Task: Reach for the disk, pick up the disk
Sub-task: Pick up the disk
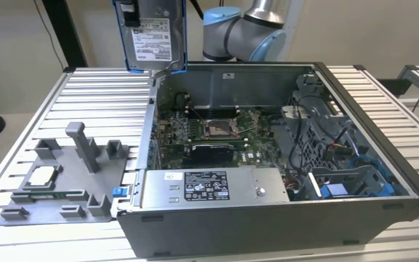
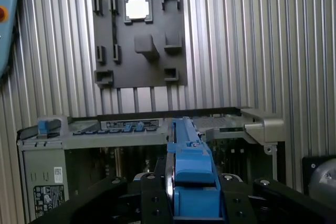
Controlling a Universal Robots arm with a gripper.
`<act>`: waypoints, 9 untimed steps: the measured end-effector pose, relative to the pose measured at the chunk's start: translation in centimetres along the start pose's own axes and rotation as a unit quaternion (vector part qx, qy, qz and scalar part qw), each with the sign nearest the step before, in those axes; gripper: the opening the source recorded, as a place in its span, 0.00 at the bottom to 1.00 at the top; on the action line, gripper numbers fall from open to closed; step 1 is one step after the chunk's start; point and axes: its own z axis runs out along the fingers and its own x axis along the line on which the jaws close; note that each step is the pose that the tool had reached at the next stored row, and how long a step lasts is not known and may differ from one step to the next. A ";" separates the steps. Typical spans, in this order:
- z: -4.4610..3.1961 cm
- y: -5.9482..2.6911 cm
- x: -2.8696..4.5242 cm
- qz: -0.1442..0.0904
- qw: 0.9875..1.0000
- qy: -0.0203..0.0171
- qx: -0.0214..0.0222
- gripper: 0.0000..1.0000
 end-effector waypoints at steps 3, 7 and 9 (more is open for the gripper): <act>-0.02 -1.37 -0.13 0.000 1.000 0.000 0.000 0.00; -0.06 -3.17 -0.30 0.000 1.000 0.000 0.000 0.00; -0.07 -4.07 -0.38 0.000 1.000 0.000 0.000 0.00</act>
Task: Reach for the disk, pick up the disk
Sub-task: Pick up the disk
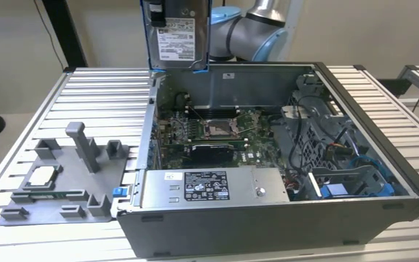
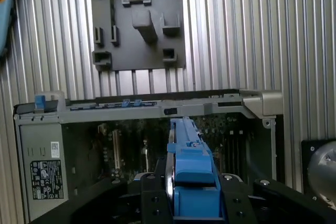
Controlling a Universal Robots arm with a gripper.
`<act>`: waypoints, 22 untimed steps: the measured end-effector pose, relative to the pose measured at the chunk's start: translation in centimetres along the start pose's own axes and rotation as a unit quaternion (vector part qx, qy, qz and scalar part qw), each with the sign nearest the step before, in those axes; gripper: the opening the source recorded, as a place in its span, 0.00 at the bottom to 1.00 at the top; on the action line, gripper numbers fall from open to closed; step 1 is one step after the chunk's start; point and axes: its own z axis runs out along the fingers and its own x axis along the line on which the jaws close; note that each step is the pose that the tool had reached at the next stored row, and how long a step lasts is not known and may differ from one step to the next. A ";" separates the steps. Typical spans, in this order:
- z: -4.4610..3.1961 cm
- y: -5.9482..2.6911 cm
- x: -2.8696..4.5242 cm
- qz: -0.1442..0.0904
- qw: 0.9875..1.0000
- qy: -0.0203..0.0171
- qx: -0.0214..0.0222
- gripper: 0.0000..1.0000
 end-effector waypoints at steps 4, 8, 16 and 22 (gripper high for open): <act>-0.03 -1.83 -0.17 0.000 1.000 0.000 0.000 0.00; -0.07 -3.65 -0.34 0.000 1.000 0.000 0.000 0.00; -0.13 -7.10 -0.66 0.000 1.000 0.000 0.000 0.00; -0.18 -9.67 -0.91 0.000 1.000 0.000 0.000 0.00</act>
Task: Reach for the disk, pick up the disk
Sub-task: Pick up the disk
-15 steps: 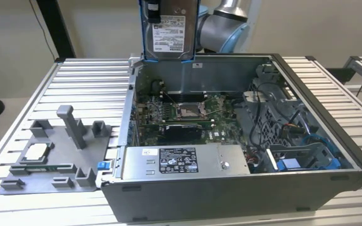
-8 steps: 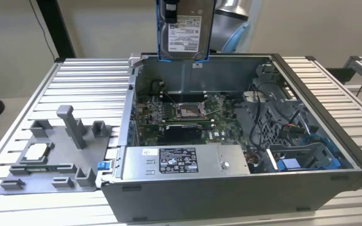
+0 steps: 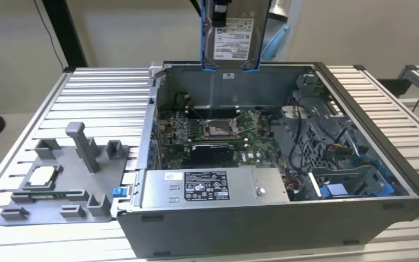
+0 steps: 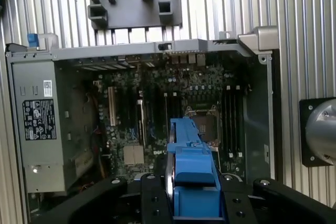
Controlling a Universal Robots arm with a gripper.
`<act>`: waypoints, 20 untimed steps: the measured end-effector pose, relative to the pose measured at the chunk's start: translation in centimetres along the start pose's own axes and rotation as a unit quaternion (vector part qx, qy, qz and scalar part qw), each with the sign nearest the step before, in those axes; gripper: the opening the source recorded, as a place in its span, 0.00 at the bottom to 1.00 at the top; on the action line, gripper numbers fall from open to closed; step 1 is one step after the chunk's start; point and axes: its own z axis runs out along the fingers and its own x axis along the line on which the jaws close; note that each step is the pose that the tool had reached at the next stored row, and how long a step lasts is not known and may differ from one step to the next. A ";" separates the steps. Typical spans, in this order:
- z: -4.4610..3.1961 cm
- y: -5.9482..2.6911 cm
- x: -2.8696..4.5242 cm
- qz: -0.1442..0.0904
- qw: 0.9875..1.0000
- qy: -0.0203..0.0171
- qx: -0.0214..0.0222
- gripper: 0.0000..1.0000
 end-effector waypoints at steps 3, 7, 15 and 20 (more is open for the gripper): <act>-0.03 -1.29 -0.12 0.000 1.000 0.000 0.000 0.00; -0.06 -3.01 -0.28 0.000 1.000 0.000 0.000 0.00; -0.12 -6.31 -0.59 0.000 1.000 0.000 0.000 0.00; -0.15 -8.37 -0.78 0.000 1.000 0.000 0.000 0.00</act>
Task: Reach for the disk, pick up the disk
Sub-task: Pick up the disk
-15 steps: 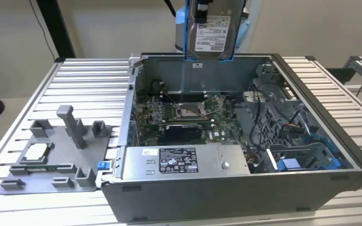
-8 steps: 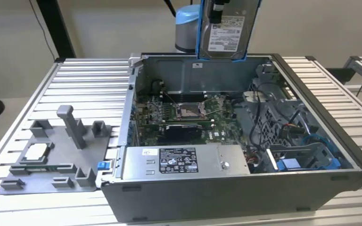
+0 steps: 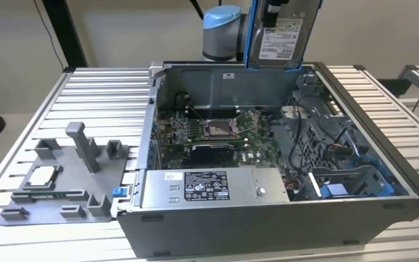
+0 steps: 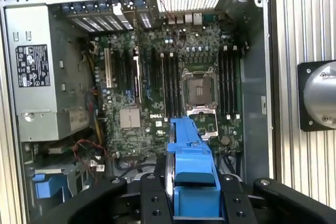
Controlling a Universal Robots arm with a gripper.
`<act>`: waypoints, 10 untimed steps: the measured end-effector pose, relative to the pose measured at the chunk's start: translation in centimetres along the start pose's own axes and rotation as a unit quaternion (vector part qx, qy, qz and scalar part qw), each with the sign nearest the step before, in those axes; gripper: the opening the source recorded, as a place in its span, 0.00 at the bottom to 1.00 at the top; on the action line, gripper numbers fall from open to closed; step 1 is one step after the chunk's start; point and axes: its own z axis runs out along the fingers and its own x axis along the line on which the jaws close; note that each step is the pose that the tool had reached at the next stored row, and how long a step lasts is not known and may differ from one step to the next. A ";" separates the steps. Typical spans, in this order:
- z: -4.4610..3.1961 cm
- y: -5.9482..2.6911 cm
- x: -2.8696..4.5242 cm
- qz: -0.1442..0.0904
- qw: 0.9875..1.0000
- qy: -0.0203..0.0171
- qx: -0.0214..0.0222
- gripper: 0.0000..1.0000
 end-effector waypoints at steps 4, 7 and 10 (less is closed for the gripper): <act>-0.03 -1.56 -0.15 0.000 1.000 0.000 0.000 0.00; -0.05 -2.75 -0.26 0.000 1.000 0.000 0.000 0.00; -0.08 -3.95 -0.37 0.000 1.000 0.000 0.000 0.00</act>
